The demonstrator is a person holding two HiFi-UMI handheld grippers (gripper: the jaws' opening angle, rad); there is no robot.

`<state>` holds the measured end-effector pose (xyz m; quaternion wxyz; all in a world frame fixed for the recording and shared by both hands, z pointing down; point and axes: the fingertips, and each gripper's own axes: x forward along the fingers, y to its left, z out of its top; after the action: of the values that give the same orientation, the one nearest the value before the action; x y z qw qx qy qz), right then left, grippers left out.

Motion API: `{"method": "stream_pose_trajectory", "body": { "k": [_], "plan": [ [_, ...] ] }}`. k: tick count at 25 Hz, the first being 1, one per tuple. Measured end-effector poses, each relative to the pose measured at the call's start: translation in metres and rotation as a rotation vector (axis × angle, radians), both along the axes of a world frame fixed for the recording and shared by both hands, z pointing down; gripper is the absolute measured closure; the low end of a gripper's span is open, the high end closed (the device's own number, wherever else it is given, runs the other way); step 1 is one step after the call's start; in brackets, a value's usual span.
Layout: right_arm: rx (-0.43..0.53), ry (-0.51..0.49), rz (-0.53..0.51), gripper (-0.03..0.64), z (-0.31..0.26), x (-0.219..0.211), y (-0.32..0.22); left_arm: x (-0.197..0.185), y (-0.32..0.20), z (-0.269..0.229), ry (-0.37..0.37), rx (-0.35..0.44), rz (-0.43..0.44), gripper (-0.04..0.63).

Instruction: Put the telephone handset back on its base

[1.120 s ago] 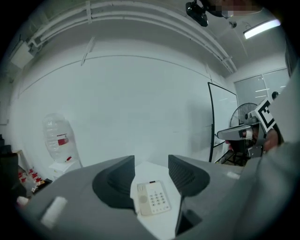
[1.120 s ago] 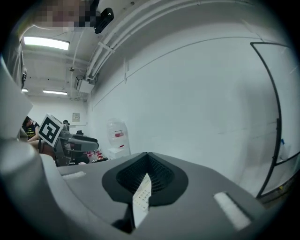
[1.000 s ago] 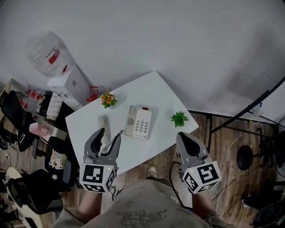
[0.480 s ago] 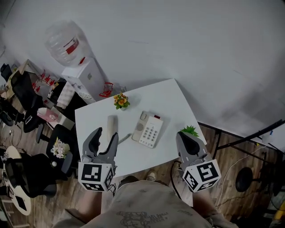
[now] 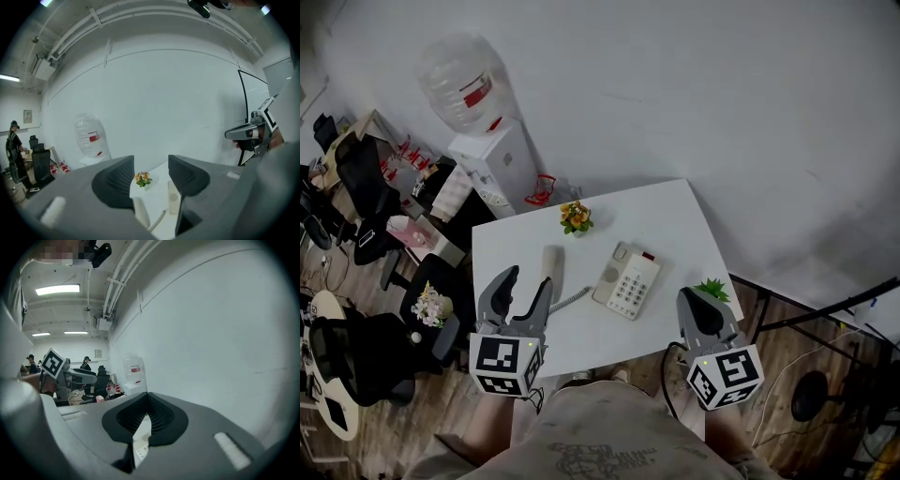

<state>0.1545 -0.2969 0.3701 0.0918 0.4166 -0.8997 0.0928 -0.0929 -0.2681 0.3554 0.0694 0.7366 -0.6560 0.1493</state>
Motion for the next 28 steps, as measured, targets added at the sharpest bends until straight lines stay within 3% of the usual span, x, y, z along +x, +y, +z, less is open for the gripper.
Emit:
{"method": "stream_pose_trajectory", "body": {
  "k": [12, 20, 24, 28],
  "plan": [
    [-0.054, 0.018, 0.034, 0.588, 0.022, -0.025, -0.004, -0.037, -0.039, 0.028, -0.023, -0.084, 0.025, 0.359],
    [-0.149, 0.076, 0.043, 0.588, 0.060, -0.034, -0.010, -0.062, -0.074, 0.110, 0.032, -0.214, -0.014, 0.345],
    [-0.182, 0.102, 0.007, 0.588, 0.076, -0.049, -0.014, -0.071, -0.084, 0.165, -0.020, -0.314, -0.026, 0.344],
    [-0.235, 0.110, -0.013, 0.588, 0.094, -0.062, -0.019, -0.075, -0.091, 0.217, -0.023, -0.407, -0.023, 0.337]
  ]
}}
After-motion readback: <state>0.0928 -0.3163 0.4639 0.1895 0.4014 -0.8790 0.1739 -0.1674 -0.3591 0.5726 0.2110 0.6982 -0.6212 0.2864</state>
